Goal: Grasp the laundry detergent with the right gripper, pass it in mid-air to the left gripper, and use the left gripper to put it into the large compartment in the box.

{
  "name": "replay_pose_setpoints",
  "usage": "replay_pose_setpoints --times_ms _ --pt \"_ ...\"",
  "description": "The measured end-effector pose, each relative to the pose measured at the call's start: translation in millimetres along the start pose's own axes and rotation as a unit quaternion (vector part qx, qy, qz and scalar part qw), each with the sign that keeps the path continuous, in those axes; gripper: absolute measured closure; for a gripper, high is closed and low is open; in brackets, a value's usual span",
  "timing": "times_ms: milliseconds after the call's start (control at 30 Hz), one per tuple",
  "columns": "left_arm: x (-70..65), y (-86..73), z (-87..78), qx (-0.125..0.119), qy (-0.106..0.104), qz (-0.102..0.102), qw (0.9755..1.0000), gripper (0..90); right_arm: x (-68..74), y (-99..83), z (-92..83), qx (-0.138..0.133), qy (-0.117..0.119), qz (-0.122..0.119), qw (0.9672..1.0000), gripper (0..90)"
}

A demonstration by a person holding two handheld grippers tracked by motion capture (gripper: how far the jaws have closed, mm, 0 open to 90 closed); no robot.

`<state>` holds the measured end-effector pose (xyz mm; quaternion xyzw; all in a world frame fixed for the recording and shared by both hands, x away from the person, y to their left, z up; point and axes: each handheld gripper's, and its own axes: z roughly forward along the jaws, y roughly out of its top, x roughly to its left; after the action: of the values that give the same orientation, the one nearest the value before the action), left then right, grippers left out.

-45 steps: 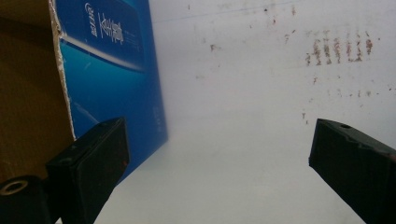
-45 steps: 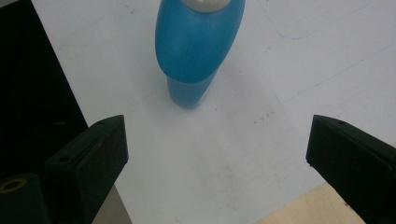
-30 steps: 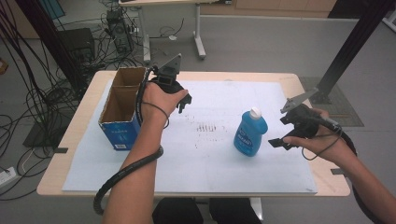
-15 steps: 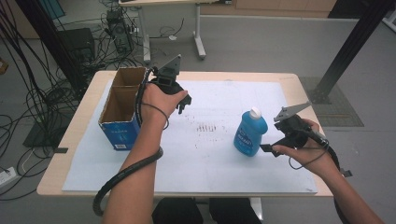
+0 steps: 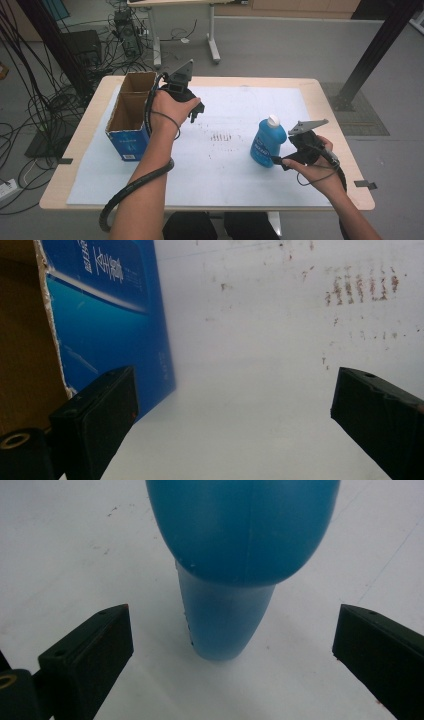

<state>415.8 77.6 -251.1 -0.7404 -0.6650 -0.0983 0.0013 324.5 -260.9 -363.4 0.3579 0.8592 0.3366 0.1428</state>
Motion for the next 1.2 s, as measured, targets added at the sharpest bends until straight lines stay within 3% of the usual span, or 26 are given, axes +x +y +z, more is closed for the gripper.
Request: replay_pose_setpoints --times_ms 467,867,1200 --pt "-2.2 1.4 6.0 0.005 0.005 0.002 1.0 5.7 3.5 -7.6 22.9 -0.02 -0.012 0.015 0.9996 2.6" --pt "-4.0 1.7 5.2 0.005 0.008 0.005 0.9999 5.7 4.4 -12.0 31.9 -0.044 -0.027 0.03 0.9982 2.1" --pt "-1.5 0.4 5.6 0.006 0.01 0.003 0.9999 5.7 10.0 -11.0 35.8 -0.065 -0.033 0.025 0.9971 1.8"
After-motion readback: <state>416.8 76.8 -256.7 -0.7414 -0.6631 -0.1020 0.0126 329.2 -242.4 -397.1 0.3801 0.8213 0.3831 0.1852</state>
